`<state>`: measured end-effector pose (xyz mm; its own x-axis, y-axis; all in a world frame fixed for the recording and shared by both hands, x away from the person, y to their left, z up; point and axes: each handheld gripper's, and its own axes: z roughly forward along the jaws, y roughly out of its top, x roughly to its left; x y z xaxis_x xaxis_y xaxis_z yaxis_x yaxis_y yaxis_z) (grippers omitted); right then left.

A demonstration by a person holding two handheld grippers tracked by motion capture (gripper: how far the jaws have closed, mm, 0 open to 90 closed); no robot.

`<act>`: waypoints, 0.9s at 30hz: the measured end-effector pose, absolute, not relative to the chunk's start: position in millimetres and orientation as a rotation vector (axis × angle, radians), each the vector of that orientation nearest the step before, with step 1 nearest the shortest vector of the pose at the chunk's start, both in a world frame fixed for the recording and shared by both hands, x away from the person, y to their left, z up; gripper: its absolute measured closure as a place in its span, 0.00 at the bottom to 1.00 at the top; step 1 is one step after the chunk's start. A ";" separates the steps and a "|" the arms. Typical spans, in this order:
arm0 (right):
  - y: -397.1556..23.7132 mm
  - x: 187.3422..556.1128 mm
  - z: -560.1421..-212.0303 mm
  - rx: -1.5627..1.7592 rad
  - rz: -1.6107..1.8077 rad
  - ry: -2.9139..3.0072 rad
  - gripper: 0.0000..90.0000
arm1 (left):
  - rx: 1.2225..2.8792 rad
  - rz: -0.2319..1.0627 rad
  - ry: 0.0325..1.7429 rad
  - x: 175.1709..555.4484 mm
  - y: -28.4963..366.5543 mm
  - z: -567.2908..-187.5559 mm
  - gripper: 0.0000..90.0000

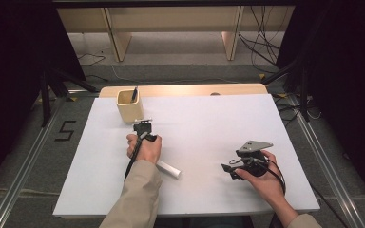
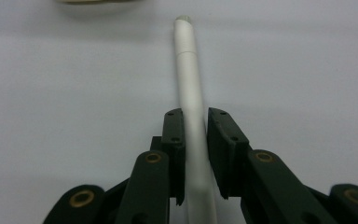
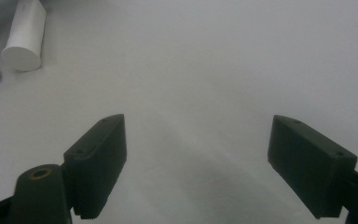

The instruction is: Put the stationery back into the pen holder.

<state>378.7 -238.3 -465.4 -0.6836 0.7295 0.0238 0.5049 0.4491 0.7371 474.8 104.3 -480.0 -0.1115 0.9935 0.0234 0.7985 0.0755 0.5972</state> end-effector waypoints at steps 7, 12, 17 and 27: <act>-238.4 378.6 -465.2 1.058 1.075 2.407 0.22 | 1.779 0.683 1.966 474.5 103.4 -480.2 0.86; -238.4 378.7 -465.3 1.057 1.075 2.407 0.22 | 1.778 0.682 1.967 474.7 103.7 -480.1 0.86; -238.4 378.7 -465.3 1.057 1.075 2.407 0.22 | 1.784 0.688 1.964 474.5 103.1 -480.1 0.86; -238.3 378.6 -465.3 1.057 1.075 2.408 0.22 | 1.788 0.696 1.958 474.3 102.6 -480.4 0.87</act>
